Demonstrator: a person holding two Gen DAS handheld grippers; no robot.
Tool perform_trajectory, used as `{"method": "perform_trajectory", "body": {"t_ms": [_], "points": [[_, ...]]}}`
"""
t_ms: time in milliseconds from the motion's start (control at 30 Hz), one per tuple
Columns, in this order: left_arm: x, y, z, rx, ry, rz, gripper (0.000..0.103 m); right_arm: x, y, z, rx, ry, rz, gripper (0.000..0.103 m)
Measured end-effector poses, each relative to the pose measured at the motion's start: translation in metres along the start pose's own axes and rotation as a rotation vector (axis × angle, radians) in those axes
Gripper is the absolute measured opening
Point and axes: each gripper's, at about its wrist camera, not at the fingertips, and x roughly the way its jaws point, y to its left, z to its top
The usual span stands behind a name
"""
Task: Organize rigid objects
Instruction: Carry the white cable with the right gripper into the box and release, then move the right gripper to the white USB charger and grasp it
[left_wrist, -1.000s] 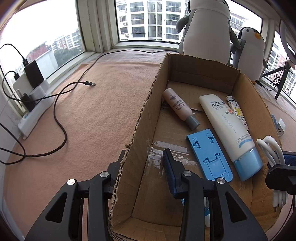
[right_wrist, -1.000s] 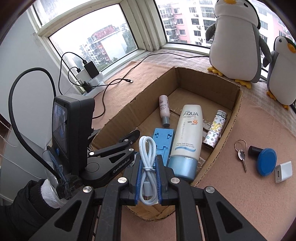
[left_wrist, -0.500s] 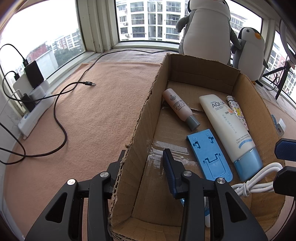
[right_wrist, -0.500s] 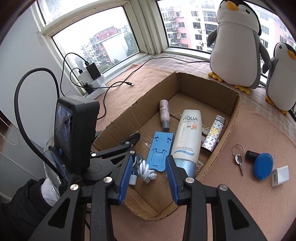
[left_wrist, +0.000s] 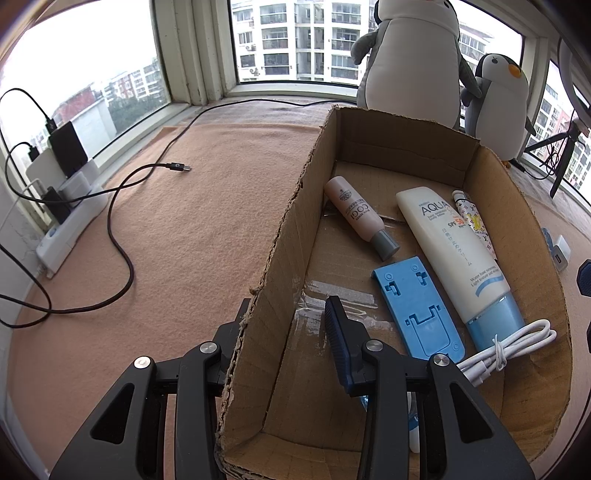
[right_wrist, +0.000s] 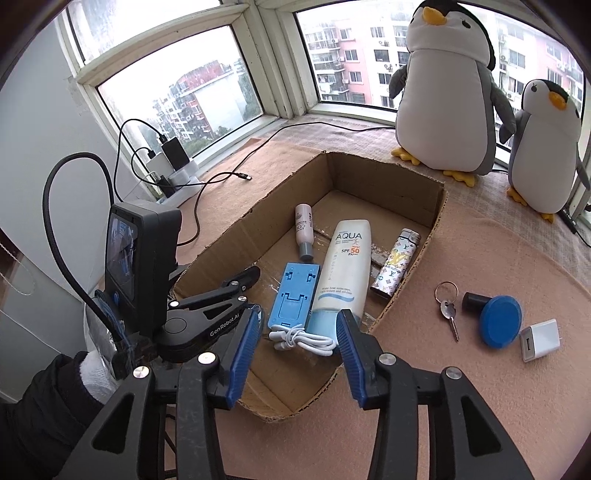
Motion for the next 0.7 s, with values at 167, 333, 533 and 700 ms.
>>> {"method": "perform_trajectory", "body": {"t_ms": [167, 333, 533, 700], "points": [[0.000, 0.000, 0.000, 0.001, 0.000, 0.000, 0.037, -0.011, -0.013, -0.007, 0.013, -0.015, -0.034, 0.044], [0.000, 0.000, 0.000, 0.000, 0.000, 0.000, 0.037, -0.023, -0.034, -0.014, 0.048, -0.032, -0.069, 0.050], [0.000, 0.000, 0.000, 0.000, 0.000, 0.000, 0.037, -0.040, -0.071, -0.025, 0.114, -0.062, -0.135, 0.061], [0.000, 0.000, 0.000, 0.000, 0.000, 0.000, 0.038, -0.050, -0.109, -0.037, 0.180, -0.068, -0.216, 0.067]]}}
